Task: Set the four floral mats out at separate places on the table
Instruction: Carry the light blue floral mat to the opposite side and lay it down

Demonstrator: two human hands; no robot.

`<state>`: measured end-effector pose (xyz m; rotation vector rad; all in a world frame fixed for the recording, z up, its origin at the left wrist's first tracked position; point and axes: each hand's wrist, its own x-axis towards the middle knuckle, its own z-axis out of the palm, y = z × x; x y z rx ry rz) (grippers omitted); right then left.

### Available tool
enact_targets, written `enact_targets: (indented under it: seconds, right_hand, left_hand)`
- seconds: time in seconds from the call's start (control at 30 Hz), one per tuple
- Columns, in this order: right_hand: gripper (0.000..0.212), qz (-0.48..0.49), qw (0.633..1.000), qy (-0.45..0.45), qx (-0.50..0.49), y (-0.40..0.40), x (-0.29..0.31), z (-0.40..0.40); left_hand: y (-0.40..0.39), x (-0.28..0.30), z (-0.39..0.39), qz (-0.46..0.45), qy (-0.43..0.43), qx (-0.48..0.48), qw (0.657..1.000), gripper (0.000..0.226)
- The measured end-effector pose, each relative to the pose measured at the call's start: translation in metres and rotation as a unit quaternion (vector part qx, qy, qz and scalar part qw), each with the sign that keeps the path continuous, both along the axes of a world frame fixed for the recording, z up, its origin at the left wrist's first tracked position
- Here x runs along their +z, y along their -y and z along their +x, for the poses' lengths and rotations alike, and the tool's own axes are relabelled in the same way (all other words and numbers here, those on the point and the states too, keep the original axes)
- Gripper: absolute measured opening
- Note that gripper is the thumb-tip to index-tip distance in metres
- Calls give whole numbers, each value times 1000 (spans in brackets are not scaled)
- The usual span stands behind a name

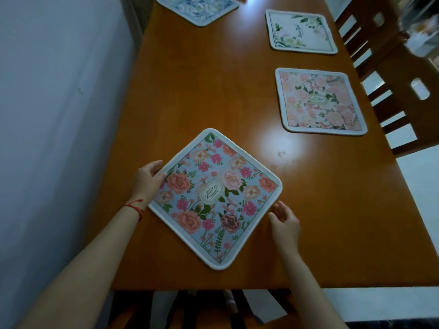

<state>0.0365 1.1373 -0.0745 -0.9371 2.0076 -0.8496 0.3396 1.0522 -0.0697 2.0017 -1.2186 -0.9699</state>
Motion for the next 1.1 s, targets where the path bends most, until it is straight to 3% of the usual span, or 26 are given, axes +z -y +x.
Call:
enact_targets:
  seconds: [0.4, 0.77, 1.1]
  right_hand:
    - [48, -17, 1000, 19, -3, 6, -6, 15]
    - [51, -34, 998, 19, 43, 56, -6, 3]
    - [49, -37, 995, 16, 87, 83, -9, -5]
  left_hand:
    - [-5, -10, 8, 4, -1, -10, 1000, 42]
    - [-64, -16, -3, 24, -68, 108, 991, 44]
    - [-99, -19, -21, 26, -93, 156, 983, 40]
